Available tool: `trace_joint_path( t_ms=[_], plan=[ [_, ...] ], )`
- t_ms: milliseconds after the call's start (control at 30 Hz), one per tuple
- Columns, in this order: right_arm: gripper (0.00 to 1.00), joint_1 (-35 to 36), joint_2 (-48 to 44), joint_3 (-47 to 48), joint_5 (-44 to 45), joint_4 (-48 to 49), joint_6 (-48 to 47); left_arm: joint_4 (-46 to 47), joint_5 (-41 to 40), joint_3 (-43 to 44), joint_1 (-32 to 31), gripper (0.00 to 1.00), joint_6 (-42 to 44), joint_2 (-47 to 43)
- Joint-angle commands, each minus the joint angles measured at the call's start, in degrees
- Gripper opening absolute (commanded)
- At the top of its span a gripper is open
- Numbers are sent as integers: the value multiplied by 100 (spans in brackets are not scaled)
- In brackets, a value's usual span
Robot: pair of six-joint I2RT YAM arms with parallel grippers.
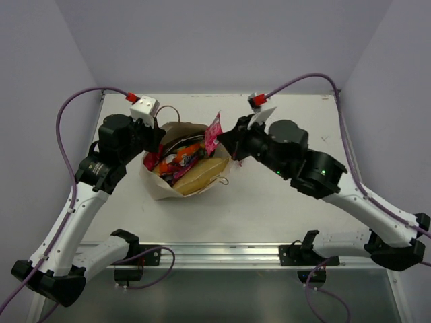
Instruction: Take the snacks out of the paper bag
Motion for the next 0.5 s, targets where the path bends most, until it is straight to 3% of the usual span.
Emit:
trace_joint_path(
  t_ms=[0, 100, 267, 467],
  plan=[
    [0, -167, -445, 233, 42, 166, -385, 203, -115, 140, -34, 0, 84, -55],
    [0, -789, -761, 66, 43, 17, -228, 194, -89, 148, -34, 0, 102, -46],
    [0, -2477, -1000, -935, -606, 174, 1, 203, 51, 175, -34, 0, 181, -55],
    [0, -3638, -298, -1727, -1486, 1008, -7, 159, 227, 175, -34, 0, 295, -72]
  ],
)
